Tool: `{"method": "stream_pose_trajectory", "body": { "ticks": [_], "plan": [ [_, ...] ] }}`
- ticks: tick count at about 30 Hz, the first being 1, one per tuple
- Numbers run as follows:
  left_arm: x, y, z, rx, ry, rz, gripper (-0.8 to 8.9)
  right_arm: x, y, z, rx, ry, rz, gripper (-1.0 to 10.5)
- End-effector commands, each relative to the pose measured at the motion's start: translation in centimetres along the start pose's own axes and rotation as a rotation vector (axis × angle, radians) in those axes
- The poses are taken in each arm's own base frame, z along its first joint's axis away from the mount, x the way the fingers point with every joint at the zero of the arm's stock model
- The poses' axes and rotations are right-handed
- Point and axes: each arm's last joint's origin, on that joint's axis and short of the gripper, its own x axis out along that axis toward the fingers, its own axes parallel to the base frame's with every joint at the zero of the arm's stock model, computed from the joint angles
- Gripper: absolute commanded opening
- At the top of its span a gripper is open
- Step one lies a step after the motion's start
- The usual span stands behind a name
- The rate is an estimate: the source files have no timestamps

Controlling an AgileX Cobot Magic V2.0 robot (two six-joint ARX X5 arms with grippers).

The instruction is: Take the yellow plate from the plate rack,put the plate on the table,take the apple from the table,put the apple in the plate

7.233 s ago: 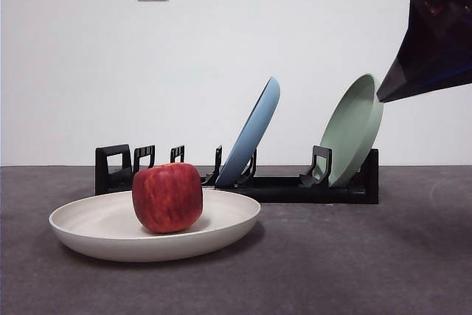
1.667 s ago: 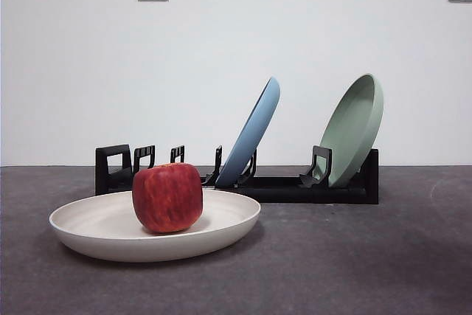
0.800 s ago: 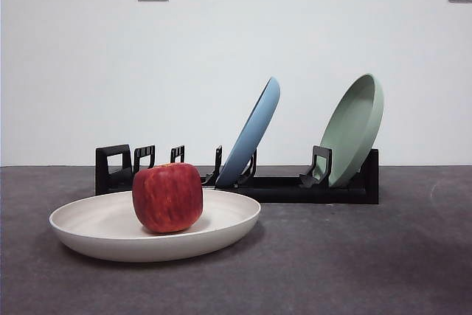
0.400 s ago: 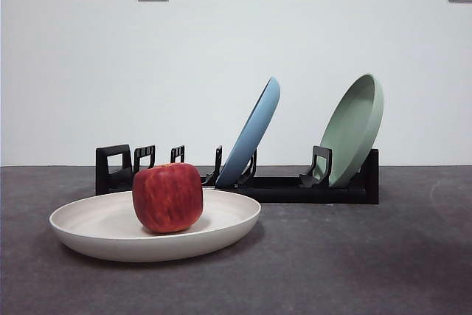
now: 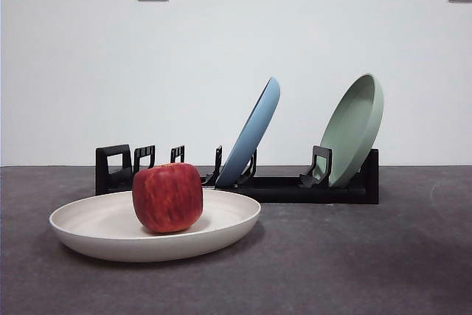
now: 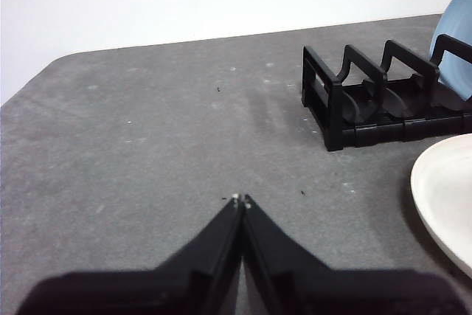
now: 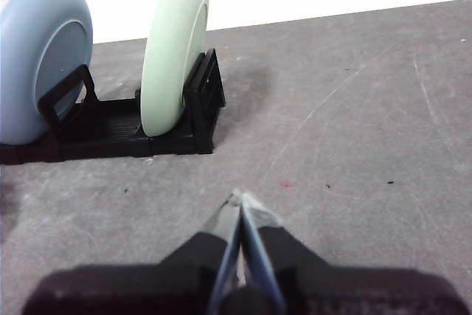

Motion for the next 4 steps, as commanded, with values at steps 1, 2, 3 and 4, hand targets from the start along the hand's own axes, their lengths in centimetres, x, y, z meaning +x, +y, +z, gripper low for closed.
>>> {"method": "stream_pose_trajectory", "body": {
  "ticks": [1,2,3,4],
  "plan": [
    [0.13,-0.02,-0.43,-0.008,0.011,-0.004,-0.03,0.14,-0.05,-0.46,0.01,0.015,-0.004,0.0],
    [0.13,-0.02,-0.43,-0.008,0.011,-0.004,-0.03,0.14,-0.05,-0.46,0.01,0.015,-0.003,0.0],
    [0.13,-0.02,-0.43,-0.008,0.011,-0.004,-0.03,0.14,-0.05,-0.46,0.01,0.015,-0.004,0.0],
    [0.13,-0.02,-0.43,-0.008,0.011,-0.004,-0.03,0.14,-0.04,-0.46,0.01,0.015,-0.003,0.0]
  ]
}}
